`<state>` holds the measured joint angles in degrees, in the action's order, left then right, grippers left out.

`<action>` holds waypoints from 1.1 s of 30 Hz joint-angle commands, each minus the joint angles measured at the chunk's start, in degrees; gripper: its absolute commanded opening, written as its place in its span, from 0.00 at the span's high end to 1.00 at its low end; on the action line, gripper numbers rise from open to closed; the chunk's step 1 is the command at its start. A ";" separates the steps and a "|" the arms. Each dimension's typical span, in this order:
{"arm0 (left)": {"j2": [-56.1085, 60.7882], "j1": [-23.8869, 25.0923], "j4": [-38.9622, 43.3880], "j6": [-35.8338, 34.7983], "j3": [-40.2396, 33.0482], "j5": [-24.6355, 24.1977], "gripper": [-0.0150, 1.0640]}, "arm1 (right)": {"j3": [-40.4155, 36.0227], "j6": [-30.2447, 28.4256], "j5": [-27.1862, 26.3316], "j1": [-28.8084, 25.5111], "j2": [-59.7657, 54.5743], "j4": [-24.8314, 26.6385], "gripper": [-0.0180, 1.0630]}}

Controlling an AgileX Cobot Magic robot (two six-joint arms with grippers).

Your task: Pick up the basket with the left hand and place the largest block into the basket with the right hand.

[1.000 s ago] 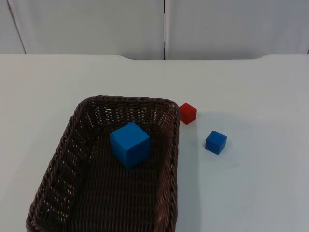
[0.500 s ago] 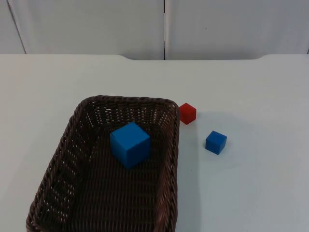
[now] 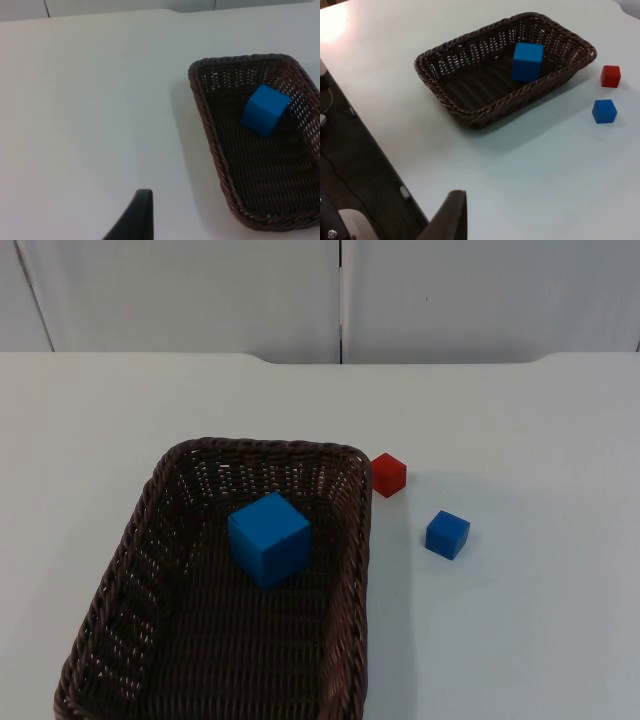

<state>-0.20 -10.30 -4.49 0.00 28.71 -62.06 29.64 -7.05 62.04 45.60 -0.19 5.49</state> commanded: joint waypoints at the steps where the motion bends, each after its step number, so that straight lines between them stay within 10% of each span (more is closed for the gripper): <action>1: 0.20 -0.19 0.57 -1.15 -0.42 0.69 0.01 | -0.09 0.35 0.03 0.34 0.19 -0.37 0.01; 33: 0.20 -0.19 0.91 -1.15 -0.42 0.69 0.01 | -0.09 0.34 -0.07 0.11 0.19 -0.31 0.01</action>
<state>-0.20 -10.30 -4.14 -0.89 28.71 -62.06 29.64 -6.96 62.04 45.60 -0.19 5.44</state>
